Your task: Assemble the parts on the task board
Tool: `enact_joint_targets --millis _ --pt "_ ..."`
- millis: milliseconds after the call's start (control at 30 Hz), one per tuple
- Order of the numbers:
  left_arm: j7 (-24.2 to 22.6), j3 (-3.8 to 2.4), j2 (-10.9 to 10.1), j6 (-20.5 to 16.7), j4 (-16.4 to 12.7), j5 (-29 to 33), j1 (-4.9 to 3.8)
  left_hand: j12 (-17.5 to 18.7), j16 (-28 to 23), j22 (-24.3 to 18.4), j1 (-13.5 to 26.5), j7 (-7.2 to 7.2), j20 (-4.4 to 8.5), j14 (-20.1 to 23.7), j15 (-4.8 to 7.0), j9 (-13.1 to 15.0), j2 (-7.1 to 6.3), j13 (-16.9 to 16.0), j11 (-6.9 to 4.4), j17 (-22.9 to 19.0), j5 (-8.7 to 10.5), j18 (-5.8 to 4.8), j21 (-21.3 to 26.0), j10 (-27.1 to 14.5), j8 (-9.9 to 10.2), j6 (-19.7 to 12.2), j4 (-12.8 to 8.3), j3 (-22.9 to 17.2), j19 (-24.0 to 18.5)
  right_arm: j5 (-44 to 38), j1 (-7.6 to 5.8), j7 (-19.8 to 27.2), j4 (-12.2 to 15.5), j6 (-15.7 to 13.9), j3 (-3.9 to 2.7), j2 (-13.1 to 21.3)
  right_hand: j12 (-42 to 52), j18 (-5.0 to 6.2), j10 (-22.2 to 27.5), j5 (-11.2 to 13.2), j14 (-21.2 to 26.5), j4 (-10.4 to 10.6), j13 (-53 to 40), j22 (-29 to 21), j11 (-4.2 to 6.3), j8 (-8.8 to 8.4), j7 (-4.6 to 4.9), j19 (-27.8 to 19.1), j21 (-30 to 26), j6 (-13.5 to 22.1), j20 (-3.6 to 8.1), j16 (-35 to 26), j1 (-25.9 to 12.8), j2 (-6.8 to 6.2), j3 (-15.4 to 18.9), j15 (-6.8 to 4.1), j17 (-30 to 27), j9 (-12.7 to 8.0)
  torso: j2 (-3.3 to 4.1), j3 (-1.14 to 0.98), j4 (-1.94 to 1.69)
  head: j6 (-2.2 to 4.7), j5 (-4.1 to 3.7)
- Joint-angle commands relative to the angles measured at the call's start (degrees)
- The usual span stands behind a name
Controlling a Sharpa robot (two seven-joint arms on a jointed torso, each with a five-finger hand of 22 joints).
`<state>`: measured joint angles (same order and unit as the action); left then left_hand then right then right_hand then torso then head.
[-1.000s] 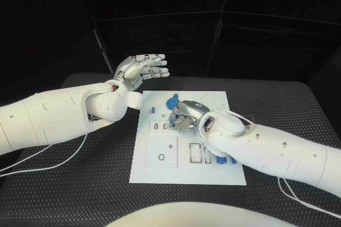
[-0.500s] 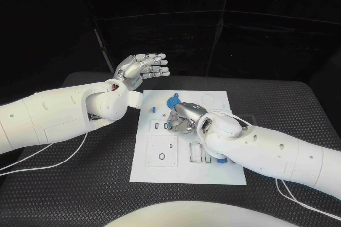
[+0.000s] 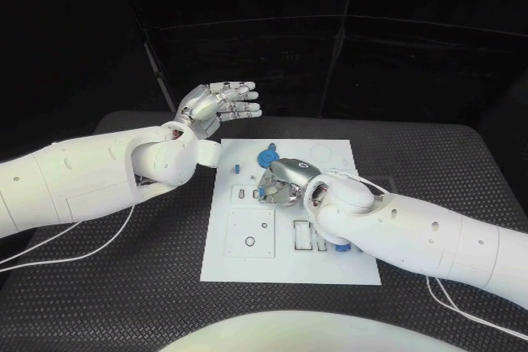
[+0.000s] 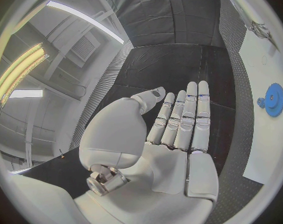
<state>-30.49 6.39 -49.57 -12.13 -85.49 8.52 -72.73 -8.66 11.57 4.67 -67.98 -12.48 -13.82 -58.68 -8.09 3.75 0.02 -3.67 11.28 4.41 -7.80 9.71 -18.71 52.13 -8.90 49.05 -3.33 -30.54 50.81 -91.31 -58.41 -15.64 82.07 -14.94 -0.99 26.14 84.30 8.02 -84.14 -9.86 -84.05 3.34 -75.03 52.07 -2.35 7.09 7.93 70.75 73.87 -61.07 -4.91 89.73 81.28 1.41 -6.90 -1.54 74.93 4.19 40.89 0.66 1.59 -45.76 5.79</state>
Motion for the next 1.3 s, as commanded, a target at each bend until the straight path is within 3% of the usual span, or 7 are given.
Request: enact_joint_targets --millis 33,633,967,1300 --pt "-0.13 -0.06 -0.02 0.74 -0.09 -0.30 -0.11 0.21 -0.25 -0.10 0.47 -2.00 -0.20 -0.38 -0.10 0.04 0.13 0.06 0.06 -0.06 0.34 0.66 0.26 0.33 0.21 0.50 0.14 -0.18 -0.20 -1.46 0.11 -1.46 -0.31 1.82 0.16 0.16 -0.39 -1.04 -1.79 0.27 -5.73 0.18 -8.64 -0.19 0.23 -0.25 -1.06 -0.16 -0.36 -1.20 0.42 -0.06 -0.55 -0.10 -0.08 -0.24 14.10 -0.13 -0.04 -0.01 0.00 0.00 -0.14" --pt "-0.63 -0.06 -0.07 0.24 -0.12 -0.30 -0.11 0.22 -0.26 -0.11 0.48 -2.02 -0.20 -0.39 -0.10 0.04 0.11 0.06 0.06 -0.06 0.34 0.66 0.28 0.33 0.22 0.50 0.14 -0.18 -0.20 -3.43 0.19 -2.39 -0.23 2.46 0.16 -0.02 -1.06 -0.98 -1.30 0.35 -5.66 0.31 -8.04 -0.71 -0.16 -1.00 -0.60 -0.42 -0.70 -0.27 0.23 -0.17 -1.38 -1.04 0.04 0.05 13.79 -0.33 -0.01 0.02 -0.01 -0.20 -0.13" --pt "-0.54 -0.06 -0.07 0.32 -0.09 -0.30 -0.11 0.22 -0.26 -0.11 0.48 -2.02 -0.20 -0.39 -0.10 0.04 0.11 0.06 0.06 -0.06 0.34 0.66 0.28 0.33 0.22 0.50 0.14 -0.18 -0.20 -3.48 0.22 -2.63 -0.35 2.27 0.17 -0.13 -1.94 -0.95 -0.63 0.07 -5.65 0.90 -7.24 -1.16 -1.06 -2.65 0.45 -0.60 -1.03 2.45 -0.37 -0.20 -3.21 -3.05 0.98 0.78 13.74 -0.51 -0.01 -0.01 -0.01 -0.30 -0.09" --pt "-0.36 -0.06 -0.03 0.49 -0.04 -0.30 -0.11 0.22 -0.26 -0.11 0.48 -2.02 -0.20 -0.39 -0.10 0.04 0.11 0.06 0.06 -0.06 0.34 0.66 0.28 0.33 0.22 0.50 0.14 -0.18 -0.20 -3.48 0.23 -2.65 -0.37 1.44 0.17 -0.21 -2.10 -0.92 -0.49 0.31 -5.65 1.31 -7.09 -1.27 -1.36 -2.97 0.72 -0.62 -1.11 3.25 -0.69 -0.19 -4.04 -3.60 1.47 1.08 13.78 -0.42 -0.02 -0.02 -0.01 -0.38 -0.13"
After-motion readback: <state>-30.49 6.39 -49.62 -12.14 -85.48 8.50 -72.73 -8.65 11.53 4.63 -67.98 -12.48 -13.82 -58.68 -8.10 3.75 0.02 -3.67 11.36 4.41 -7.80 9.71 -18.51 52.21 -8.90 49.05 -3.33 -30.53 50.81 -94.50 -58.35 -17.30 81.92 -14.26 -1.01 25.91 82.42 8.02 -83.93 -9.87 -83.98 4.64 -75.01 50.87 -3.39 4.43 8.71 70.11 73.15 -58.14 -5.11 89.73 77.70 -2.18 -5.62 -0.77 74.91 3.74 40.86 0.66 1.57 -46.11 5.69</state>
